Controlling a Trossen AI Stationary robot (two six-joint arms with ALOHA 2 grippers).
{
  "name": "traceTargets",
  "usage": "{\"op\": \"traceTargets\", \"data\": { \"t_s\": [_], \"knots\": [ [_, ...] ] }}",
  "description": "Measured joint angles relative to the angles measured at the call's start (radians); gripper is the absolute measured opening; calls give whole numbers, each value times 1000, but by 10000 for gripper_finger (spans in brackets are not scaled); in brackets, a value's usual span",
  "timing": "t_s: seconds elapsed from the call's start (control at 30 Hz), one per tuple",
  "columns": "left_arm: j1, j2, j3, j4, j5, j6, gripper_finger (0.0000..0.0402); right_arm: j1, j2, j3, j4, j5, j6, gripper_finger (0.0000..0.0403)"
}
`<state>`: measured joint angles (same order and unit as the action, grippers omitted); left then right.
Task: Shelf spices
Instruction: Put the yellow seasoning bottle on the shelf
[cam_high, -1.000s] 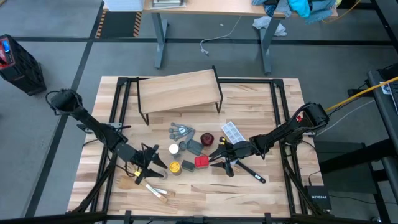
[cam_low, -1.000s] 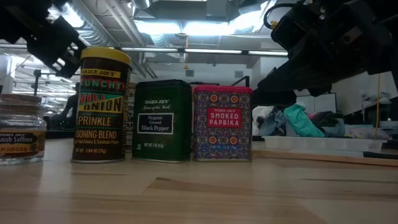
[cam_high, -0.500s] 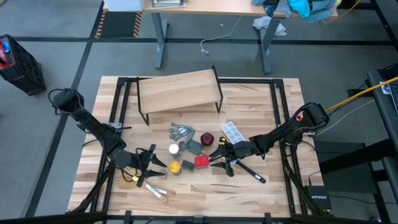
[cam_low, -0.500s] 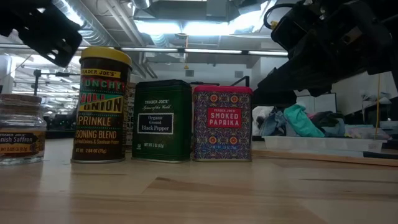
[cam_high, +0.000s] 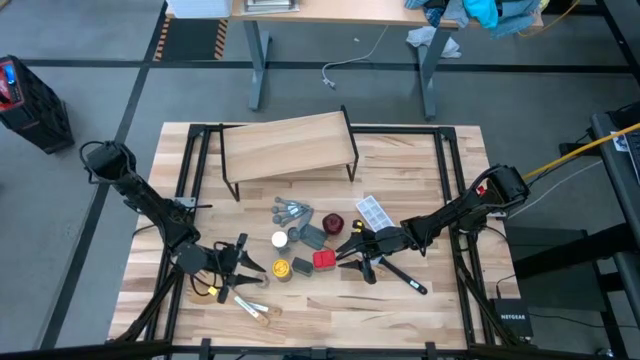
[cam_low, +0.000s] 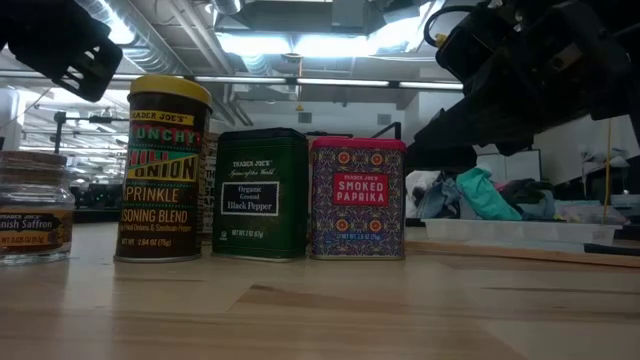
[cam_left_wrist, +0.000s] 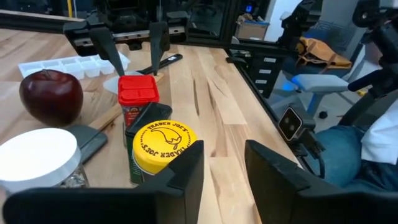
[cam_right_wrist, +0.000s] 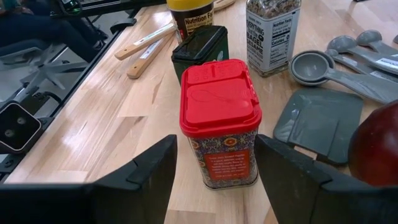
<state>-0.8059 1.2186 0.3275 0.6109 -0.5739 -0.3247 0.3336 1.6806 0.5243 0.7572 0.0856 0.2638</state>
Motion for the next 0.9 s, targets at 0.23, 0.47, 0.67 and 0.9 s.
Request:
{"op": "traceTargets", "data": {
  "t_s": [0.23,0.47,0.67,0.9],
  "knots": [
    [0,0,0,1,0,19,100,-7,-38,0,-55,9,0,221],
    [0,0,0,-2,0,22,99,-7,-235,0,-291,9,0,221],
    [0,0,0,-2,0,24,100,-7,-371,0,-342,9,0,221],
    [0,0,0,-6,0,43,100,-7,-515,-81,-271,8,0,221]
  ]
}}
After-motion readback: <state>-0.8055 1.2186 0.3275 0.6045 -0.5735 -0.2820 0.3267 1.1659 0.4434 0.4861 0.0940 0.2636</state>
